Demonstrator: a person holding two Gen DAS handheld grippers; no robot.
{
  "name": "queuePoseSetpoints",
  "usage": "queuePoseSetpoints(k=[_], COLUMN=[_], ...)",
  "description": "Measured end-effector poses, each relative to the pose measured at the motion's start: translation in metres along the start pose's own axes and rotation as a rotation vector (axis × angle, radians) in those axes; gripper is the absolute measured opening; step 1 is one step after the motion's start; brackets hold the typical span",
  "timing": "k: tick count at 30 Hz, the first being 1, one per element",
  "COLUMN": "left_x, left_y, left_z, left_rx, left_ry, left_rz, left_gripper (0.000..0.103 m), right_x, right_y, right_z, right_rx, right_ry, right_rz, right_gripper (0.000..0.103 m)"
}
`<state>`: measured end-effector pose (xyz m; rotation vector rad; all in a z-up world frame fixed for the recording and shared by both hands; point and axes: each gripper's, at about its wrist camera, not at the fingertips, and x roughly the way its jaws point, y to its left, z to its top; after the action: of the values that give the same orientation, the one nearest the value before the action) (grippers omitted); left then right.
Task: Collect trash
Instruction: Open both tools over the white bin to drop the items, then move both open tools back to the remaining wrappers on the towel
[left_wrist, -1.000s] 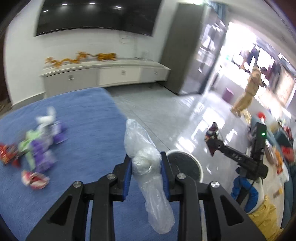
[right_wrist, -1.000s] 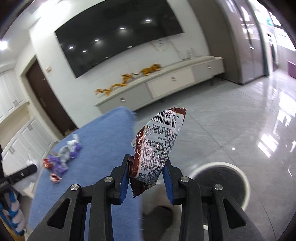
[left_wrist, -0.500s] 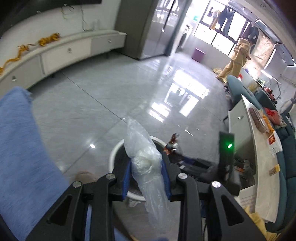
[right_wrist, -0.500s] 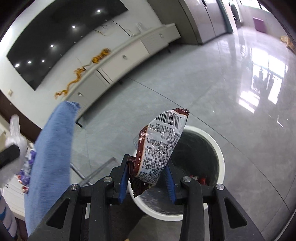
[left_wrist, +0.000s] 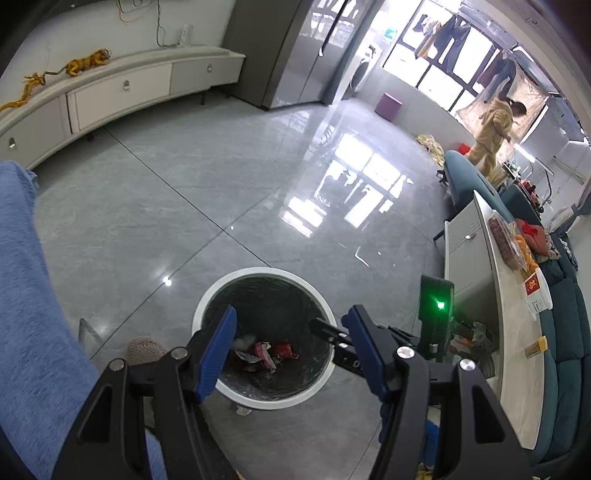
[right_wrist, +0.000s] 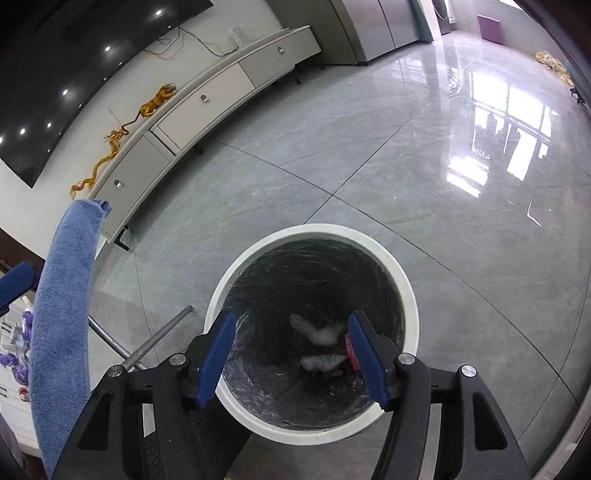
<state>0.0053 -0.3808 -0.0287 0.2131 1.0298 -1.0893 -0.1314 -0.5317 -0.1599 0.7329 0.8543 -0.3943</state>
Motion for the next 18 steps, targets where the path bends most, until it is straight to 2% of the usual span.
queuePoseSetpoints(k=[7, 13, 18], left_x=[-0.057, -0.117, -0.168], left_y=[-0.014, -0.017, -0.006], left_z=[-0.016, -0.040, -0.061], left_rx=[0.028, 0.054, 0.034], left_ry=[-0.098, -0.183, -0.246], left_rz=[0.058, 0.107, 0.129], left_gripper=[0.061, 0.061, 0.061], right_x=[-0.045, -0.087, -0.117], right_y=[0.018, 0.060, 0.097], right_z=[0.003, 0.005, 0.002], right_rx=[-0.026, -0.089, -0.152], right_ry=[-0.088, -0.171, -0.223], right_rz=[0.036, 0.070, 0.096], right_gripper=[0.061, 0.061, 0.061])
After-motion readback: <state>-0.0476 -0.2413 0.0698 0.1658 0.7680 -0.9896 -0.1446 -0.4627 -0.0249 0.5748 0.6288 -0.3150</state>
